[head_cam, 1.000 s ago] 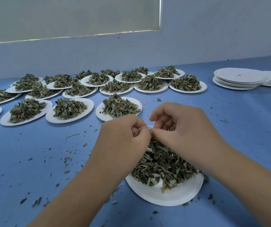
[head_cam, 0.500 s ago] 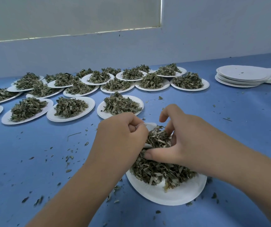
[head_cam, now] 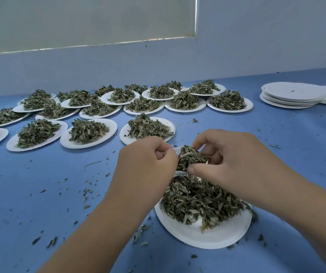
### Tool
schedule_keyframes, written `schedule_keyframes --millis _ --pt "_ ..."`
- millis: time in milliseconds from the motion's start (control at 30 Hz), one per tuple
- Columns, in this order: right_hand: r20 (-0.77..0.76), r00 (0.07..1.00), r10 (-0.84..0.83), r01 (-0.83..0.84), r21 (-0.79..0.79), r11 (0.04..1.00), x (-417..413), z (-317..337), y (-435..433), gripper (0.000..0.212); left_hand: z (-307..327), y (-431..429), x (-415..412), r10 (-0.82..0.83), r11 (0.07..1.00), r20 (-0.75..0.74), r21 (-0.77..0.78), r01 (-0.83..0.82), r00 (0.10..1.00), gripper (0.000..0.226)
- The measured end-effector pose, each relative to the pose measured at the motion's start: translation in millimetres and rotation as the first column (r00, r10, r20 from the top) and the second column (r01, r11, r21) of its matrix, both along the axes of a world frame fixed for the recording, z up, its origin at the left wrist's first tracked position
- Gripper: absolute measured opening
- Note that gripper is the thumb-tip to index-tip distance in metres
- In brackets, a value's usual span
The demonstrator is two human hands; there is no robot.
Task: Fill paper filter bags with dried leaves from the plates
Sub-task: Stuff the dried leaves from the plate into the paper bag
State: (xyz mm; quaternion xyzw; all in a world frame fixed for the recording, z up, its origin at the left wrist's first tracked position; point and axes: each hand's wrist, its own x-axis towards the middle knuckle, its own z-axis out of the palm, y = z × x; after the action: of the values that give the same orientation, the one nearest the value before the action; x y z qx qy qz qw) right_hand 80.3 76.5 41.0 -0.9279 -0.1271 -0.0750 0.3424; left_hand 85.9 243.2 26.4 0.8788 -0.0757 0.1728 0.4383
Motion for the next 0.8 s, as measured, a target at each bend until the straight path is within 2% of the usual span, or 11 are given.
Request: schedule_keyframes --millis 167,333,533,800 --pt "0.036 0.999 0.037 -0.038 0.020 0.999 -1.4 0.4 0.6 0.038 0.0 -2.0 -0.3 -0.001 1.000 0.031 0.022 0.000 1.000 0.018" --pt "0.113 0.992 0.056 -0.057 0.004 0.998 -2.9 -3.8 3.6 0.028 0.1 -3.2 -2.9 -0.027 0.999 0.048 0.020 0.026 0.998 0.018" --pt "0.214 0.974 0.069 -0.052 -0.087 0.995 -5.6 -3.4 5.7 0.014 1.3 -4.6 -4.5 -0.028 0.999 0.022 -0.029 0.028 0.999 0.017" --pt "0.210 0.973 0.099 -0.054 -0.208 0.977 -7.1 -3.3 8.6 0.019 3.6 -3.1 -3.1 -0.051 0.997 0.014 -0.061 0.052 0.999 0.018"
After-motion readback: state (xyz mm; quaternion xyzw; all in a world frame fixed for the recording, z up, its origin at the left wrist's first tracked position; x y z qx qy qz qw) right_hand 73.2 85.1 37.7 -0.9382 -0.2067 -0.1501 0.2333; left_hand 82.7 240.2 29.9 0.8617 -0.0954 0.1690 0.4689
